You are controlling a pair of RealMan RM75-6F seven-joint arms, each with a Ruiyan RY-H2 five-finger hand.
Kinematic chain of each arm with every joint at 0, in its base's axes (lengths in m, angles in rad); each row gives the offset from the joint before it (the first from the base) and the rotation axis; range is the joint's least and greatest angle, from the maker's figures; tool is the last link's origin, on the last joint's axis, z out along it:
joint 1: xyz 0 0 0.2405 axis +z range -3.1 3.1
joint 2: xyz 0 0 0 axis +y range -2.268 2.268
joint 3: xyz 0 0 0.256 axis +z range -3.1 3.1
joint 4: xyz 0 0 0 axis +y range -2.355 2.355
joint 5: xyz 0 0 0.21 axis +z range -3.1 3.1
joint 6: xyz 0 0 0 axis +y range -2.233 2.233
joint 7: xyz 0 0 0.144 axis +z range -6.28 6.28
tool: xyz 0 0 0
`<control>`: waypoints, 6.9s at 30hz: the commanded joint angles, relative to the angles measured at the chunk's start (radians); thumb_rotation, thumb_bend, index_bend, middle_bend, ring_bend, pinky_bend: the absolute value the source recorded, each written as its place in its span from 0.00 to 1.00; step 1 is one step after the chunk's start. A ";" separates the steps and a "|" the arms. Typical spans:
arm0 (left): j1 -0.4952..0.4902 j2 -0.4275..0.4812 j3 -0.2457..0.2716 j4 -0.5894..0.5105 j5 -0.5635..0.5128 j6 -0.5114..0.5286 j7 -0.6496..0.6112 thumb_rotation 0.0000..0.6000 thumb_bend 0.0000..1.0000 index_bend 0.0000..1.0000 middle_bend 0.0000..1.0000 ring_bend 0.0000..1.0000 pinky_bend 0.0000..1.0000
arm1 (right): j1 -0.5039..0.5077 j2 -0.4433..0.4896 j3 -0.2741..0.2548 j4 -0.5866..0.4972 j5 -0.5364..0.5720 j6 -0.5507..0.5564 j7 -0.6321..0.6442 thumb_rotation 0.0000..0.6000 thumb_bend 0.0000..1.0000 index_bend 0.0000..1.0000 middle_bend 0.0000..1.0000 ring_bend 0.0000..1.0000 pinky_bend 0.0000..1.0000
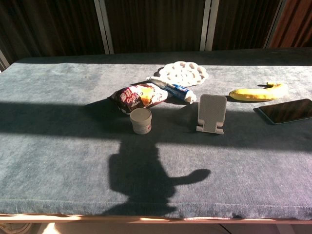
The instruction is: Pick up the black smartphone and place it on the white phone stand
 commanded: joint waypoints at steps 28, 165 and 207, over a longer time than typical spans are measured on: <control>-0.009 -0.010 -0.014 -0.006 -0.043 -0.035 0.031 1.00 0.40 0.00 0.00 0.00 0.09 | 0.563 -0.224 -0.010 0.694 -0.013 -0.802 0.462 1.00 0.24 0.38 0.25 0.00 0.00; 0.006 0.024 0.006 0.019 0.013 0.018 -0.094 1.00 0.40 0.00 0.00 0.00 0.09 | 0.676 -0.138 0.005 0.312 -0.305 -0.312 -0.777 1.00 0.35 0.98 0.73 0.55 0.33; 0.009 0.026 0.023 0.023 0.039 0.020 -0.093 1.00 0.40 0.00 0.00 0.00 0.09 | 0.823 -0.236 -0.007 0.321 -0.357 -0.599 -0.952 1.00 0.35 0.98 0.73 0.55 0.34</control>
